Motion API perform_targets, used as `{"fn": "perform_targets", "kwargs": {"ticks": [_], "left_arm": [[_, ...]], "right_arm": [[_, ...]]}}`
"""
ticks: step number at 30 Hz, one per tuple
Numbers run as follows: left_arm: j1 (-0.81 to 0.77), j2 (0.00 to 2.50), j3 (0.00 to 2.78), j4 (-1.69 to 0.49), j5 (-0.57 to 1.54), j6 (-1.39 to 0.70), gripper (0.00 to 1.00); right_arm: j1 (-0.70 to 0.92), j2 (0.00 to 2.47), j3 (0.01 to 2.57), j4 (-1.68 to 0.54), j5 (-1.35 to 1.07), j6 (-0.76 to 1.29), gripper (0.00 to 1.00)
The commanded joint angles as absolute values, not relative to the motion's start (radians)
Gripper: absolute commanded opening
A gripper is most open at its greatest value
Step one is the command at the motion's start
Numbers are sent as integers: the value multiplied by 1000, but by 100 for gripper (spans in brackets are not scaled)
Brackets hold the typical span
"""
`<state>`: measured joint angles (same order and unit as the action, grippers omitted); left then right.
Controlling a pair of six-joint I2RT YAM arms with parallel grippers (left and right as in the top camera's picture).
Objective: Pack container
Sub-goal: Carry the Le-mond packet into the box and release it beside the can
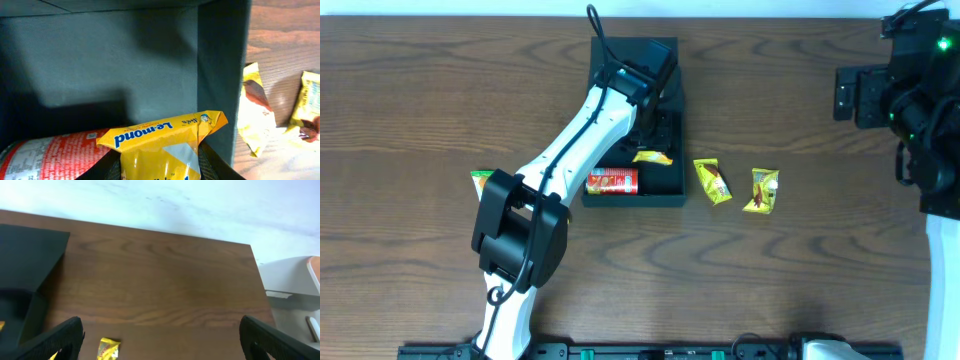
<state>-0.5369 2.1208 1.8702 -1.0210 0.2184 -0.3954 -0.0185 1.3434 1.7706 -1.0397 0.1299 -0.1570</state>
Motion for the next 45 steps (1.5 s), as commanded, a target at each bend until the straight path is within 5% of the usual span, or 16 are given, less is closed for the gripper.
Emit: {"fn": "perform_targets", "kwargs": {"ticks": [1,34,37,40,45], "left_arm": [[-543,2119,1865,-1026,260,-405,40],[-586,2119,1729,-1039,301,-487,43],[-586,2119,1729,-1038,319,-487,49],[-586,2119,1729,-1039,319,-487,68],[-586,2119,1729,-1039,319,-487,68]], "right_arm": [[-26,1344,1765,-1042,123,-135,99],[-26,1344,1765,-1040,122,-135,99],[-26,1344,1765,-1040,122,-135,99],[-26,1344,1765,-1040,107,-135,99],[-26,1344,1765,-1040,100,-135,99]]}}
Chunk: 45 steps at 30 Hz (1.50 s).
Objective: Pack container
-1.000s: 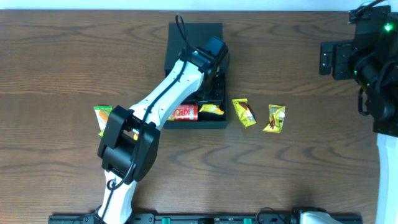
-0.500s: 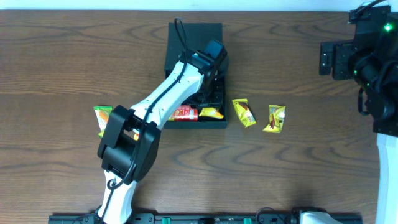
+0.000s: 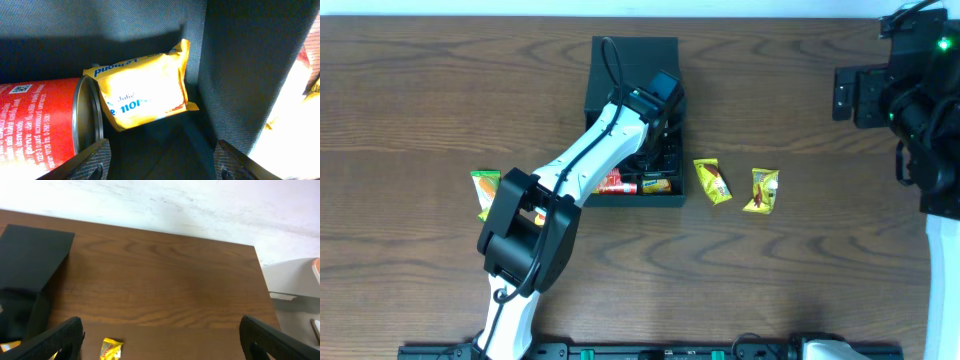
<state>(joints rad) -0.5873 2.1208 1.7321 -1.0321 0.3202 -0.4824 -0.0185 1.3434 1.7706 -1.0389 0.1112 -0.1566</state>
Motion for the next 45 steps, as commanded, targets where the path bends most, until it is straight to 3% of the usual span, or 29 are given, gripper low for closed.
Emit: {"fn": "perform_targets", "kwargs": {"ticks": [1,10,19,25,33,36,40,45], "left_arm": [[-586,2119,1729,-1037,319,-487,68],[-582,2119,1747,-1000,333,-471,72],[-537,2118,1855,-1006,286,-448,70],[-473,2111,1955,-1047,277,-395,61],[-424,2022,2090,-1097,181,-358,61],[-424,1974,2090,-1118,116,-324,68],[-411,1932,2090,-1176,35,-324,68],[-348,1919,2090,-1257,29,-333,54]], "right_arm": [[-26,1344,1765,-1040,100,-135,99],[-26,1344,1765,-1039,100,-135,99],[-26,1364,1746,-1048,94,-134,99],[-26,1382,1584,-996,85,-98,97],[-26,1384,1338,-912,28,34,96],[-25,1390,1251,-866,2,89,89],[-25,1408,1136,-812,-35,167,79],[-24,1472,1063,-801,-34,225,73]]}}
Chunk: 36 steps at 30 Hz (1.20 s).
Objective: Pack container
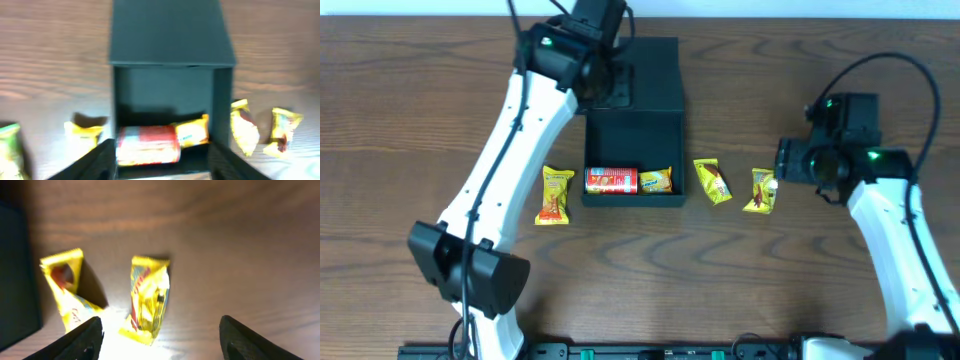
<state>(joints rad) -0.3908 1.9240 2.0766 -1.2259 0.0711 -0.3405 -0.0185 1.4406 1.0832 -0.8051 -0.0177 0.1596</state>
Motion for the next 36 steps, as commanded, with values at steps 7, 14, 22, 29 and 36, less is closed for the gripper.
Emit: {"fn": "perform_targets", "kwargs": {"ticks": [7,14,22,29,36], "left_arm": [[-176,1887,2090,-1412,10,-363,45],[-112,1655,2021,-1512,-197,-337,45],[-8,1111,1411,-1265,-234,-291,63],[62,1030,1086,-1100,-170,-269,73],[103,1307,1075,-1022,-160,-265,80]], "right_arm": [[-10,1557,1054,-801,-35,224,72],[-5,1556,1055,-794,-34,201,77],[-4,1556,1055,-794,-35,201,76],[47,1556,1055,-788,-34,201,77],[82,1556,1054,-777,-23,201,80]]}}
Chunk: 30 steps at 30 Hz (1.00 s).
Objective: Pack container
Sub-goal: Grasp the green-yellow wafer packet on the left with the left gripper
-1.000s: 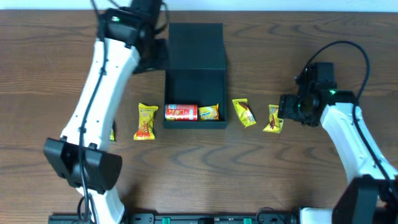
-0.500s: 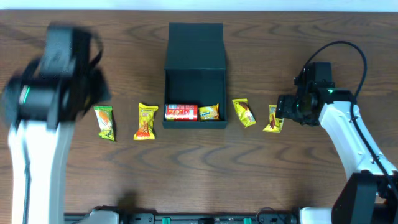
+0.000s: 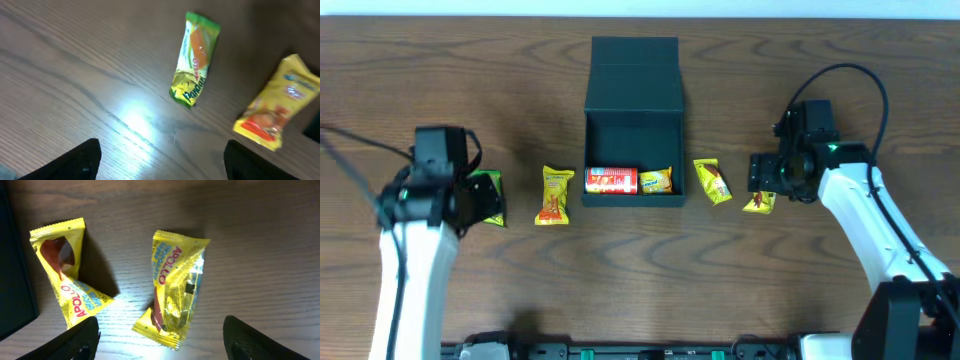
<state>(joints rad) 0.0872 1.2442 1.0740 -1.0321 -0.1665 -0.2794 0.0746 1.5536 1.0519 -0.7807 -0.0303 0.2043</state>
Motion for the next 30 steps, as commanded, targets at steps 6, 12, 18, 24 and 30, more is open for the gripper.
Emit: {"fn": "perform_targets", "kwargs": {"ticks": [6,12,18,24,30], "left_arm": [[152,1490,1075,-981,-130,-230,88],[170,1557,1075,-904,-52,-205,93],[170,1608,1075,-864,-50,-205,87],[170,1688,1075,-847,31,-205,81],[170,1743,1075,-847,-4,-206,75]], "right_arm": [[80,1556,1054,-772,-23,201,82],[80,1556,1054,-746,-23,202,83],[79,1556,1054,-735,-23,201,84],[64,1556,1054,-732,-24,202,84],[38,1556,1054,-735,-36,205,84]]}}
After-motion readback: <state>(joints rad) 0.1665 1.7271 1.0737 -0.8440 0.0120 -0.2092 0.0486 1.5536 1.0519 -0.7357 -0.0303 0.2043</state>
